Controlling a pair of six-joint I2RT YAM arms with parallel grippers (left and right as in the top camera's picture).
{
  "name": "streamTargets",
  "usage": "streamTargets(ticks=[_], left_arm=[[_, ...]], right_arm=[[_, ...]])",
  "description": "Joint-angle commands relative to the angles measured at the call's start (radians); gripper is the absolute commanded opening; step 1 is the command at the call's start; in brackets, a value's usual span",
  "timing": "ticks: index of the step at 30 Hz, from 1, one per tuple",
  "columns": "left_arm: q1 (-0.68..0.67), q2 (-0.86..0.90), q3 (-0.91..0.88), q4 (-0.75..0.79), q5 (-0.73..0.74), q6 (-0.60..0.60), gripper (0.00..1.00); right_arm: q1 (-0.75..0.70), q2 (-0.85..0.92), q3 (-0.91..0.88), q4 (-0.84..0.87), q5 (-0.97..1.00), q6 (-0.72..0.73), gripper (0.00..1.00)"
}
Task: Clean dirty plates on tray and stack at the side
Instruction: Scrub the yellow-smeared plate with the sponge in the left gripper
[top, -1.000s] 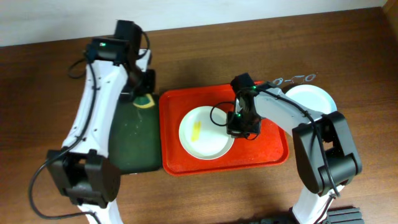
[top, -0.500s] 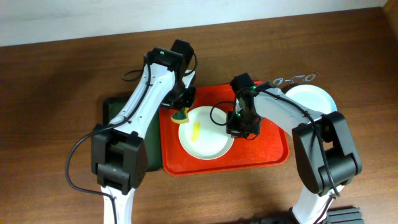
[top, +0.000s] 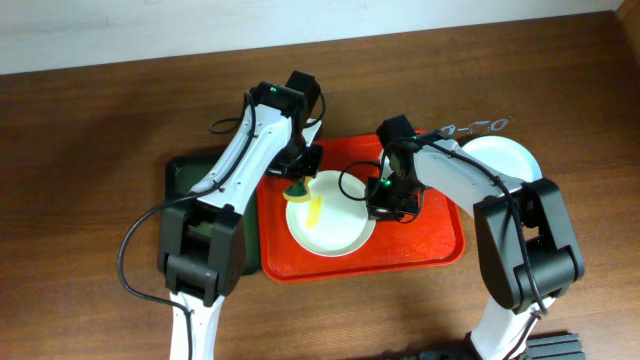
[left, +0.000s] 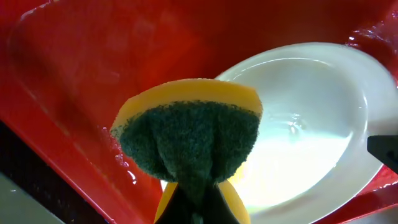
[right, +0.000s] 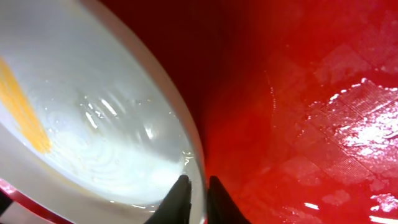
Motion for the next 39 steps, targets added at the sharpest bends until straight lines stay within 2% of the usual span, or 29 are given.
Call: streamTargets(ticks=[1,6,7,9,19,24,27,30,32,36,39], left_arm=[[-0.002,0.003,0.004,0.003,0.021,-0.009,0.00],[-0.002,0.003,-0.028,0.023,0.021,-0.009,0.00],[-0.002,0.003,-0.034,0.026,0.021,-0.009,0.00],[-0.002,0.003,-0.042,0.026,0.021,-0.010,0.00],[-0.043,0.003,-0.188,0.132,0.026,-0.011,0.00],[-0.060,0.003,-0.317,0.236,0.032,-0.058,0.00],[-0.071,0.003,-0.357,0.241,0.135,-0.033,0.00],[-0.069,0.001,-0.344,0.240,0.369,0.065,0.00],[-0.062,-0.004,-0.317,0.239,0.442,0.066,0.00],[-0.026,-0.033,-0.225,0.201,0.431,0.066,0.00],[0.004,-0.077,-0.176,0.177,0.321,0.054,0.00]], right_arm=[[-0.004,-0.017,0.007,0.001,0.000,-0.009,0.12],[-0.004,-0.017,0.006,0.003,0.006,-0.009,0.15],[-0.003,-0.017,0.006,0.003,0.006,-0.009,0.14],[-0.003,-0.017,0.006,0.003,0.006,-0.009,0.04],[-0.003,-0.017,0.006,0.011,0.006,-0.009,0.04],[-0.003,-0.017,0.006,0.014,0.006,-0.009,0.04],[-0.003,-0.017,0.006,0.014,0.006,-0.009,0.04],[-0.003,-0.017,0.006,0.015,0.006,-0.009,0.04],[-0.003,-0.017,0.006,0.015,0.006,-0.009,0.04],[-0.003,-0.017,0.006,0.014,0.006,-0.009,0.04],[-0.003,-0.017,0.006,0.014,0.006,-0.009,0.04]])
